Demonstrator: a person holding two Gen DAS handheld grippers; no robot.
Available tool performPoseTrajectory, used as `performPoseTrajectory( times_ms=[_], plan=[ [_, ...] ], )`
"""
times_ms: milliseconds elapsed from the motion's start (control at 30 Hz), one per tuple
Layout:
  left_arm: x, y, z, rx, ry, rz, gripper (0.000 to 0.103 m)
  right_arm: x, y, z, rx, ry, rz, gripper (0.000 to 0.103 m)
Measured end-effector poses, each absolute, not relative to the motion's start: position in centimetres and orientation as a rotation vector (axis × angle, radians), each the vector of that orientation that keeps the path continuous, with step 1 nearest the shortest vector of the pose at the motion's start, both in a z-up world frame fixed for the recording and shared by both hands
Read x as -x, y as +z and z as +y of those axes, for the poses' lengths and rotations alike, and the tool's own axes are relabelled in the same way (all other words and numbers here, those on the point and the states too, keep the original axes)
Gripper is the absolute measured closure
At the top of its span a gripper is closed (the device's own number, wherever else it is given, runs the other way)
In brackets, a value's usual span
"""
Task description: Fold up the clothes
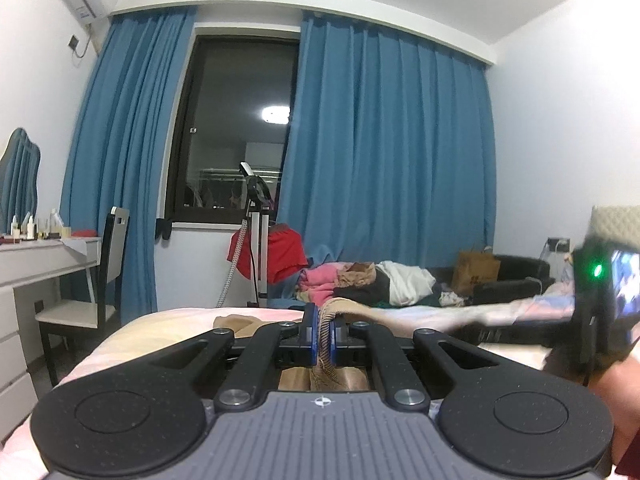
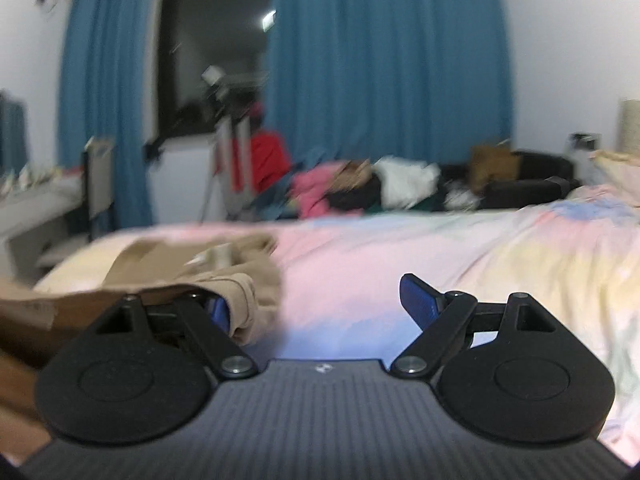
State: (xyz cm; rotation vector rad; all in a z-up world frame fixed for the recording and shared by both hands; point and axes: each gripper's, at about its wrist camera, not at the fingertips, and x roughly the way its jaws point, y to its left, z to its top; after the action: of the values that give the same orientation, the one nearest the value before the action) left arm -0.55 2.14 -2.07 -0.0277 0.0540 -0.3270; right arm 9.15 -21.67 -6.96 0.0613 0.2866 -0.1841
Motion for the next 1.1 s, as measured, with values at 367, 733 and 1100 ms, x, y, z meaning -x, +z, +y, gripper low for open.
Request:
performPoseTrajectory(
  times_ms=[367,733,1100],
  plan=[
    [0.0,-2.8,1.8,-0.035,-0.298,0.113,0.095,-8.3,-7.5,-15.2,0.299,-0.078,0.239,0.069],
    [-2.1,-7.5,-2.1,-0.264,-0.253,0.264,0.074,-7.0,-5.4,-21.0,-0.098,-0.232,0.127,0.067],
    [-3.3,-11.5,-5.6,-0.34,-0.326,0.387,0.066,-6.2,-5.5,-20.8,-0.097,-0.204,0.1,0.067]
  ],
)
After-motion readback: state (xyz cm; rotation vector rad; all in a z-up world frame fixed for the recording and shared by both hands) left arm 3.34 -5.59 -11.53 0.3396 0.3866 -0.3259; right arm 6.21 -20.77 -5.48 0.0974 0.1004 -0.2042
